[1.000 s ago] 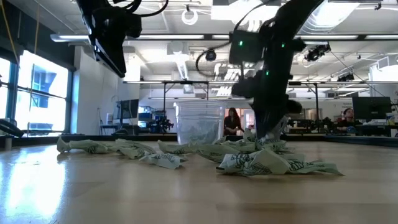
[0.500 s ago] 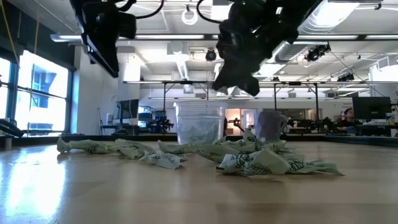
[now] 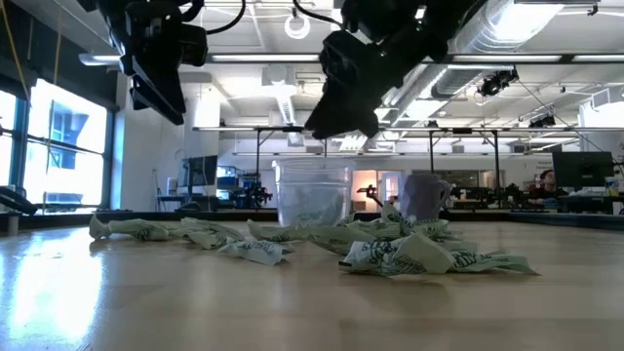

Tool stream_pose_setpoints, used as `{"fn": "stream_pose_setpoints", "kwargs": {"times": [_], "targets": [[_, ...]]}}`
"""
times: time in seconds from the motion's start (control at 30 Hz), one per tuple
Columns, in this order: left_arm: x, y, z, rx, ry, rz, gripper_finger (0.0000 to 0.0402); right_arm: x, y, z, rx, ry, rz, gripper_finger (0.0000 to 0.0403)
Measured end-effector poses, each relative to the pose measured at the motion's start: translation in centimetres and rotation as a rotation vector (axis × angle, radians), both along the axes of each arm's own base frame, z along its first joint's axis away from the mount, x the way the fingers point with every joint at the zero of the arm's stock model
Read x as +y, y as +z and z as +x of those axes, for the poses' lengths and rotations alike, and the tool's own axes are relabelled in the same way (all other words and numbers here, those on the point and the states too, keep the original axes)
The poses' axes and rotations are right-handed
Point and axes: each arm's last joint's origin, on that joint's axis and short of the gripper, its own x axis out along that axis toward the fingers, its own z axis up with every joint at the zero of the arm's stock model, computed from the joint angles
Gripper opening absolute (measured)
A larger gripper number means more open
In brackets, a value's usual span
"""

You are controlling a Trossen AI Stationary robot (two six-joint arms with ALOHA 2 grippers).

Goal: Pick and place Stevia / Truvia into bins
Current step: Adjust the transparent container, then put the white stevia packet into the transparent container

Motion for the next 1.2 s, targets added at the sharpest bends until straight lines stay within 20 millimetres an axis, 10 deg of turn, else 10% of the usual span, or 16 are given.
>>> {"fn": "stream_pose_setpoints", "kwargs": {"times": [0.3,0.73,1.0,1.2], "targets": [[0.0,0.0,0.0,0.006,0.001,0.001,0.0161,1.4,-1.1,-3.3,0.453,0.184,-0.257,0.025],[0.0,-0.1,-0.1,0.009,-0.006,0.012,0.0161,3.5,-4.7,-1.2,0.328,0.358,-0.047,0.0175],[-0.1,-0.3,-0.4,0.052,-0.008,0.004,0.0161,0.7,-5.4,2.1,0.248,0.175,-0.085,0.0143],[-0.1,-0.4,-0.7,0.083,-0.029,0.01,0.0161,-1.6,-4.5,-0.2,0.456,0.039,-0.136,0.0157]]}}
